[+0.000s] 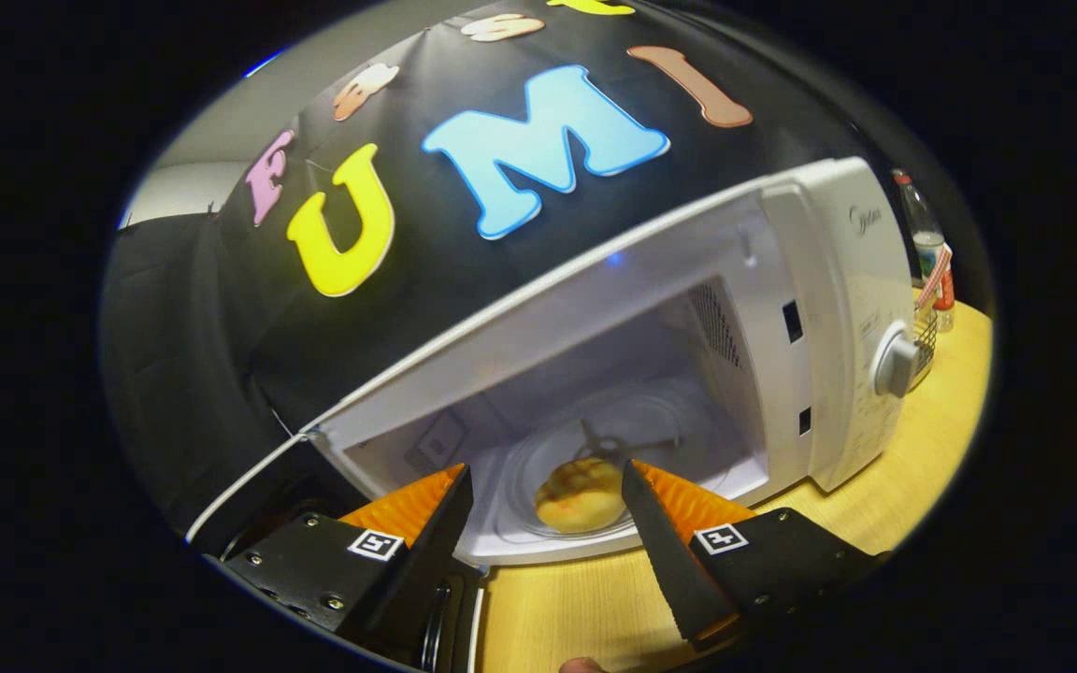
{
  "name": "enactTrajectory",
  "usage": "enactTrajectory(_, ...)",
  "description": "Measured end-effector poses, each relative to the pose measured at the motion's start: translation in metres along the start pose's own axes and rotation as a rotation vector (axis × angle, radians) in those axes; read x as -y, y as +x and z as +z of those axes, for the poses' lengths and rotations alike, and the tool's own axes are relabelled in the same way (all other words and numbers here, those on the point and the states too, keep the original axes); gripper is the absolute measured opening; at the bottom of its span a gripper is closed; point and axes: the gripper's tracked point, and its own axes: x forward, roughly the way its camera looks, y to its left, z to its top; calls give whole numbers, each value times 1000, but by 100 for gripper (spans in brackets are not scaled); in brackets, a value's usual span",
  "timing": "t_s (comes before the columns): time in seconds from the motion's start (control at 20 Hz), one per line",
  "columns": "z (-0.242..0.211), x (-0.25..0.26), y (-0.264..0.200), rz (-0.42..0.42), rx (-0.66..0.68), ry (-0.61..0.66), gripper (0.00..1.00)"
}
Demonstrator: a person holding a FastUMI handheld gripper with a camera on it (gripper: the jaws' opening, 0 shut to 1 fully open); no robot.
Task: Open the microwave, put the food inside, and close the microwave door.
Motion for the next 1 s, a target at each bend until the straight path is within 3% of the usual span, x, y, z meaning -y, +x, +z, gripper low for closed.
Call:
enactTrajectory(0.45,42,-59,-124,67,97,-163,97)
enactTrajectory(1.0,4,-150,-228,202,70,-288,97)
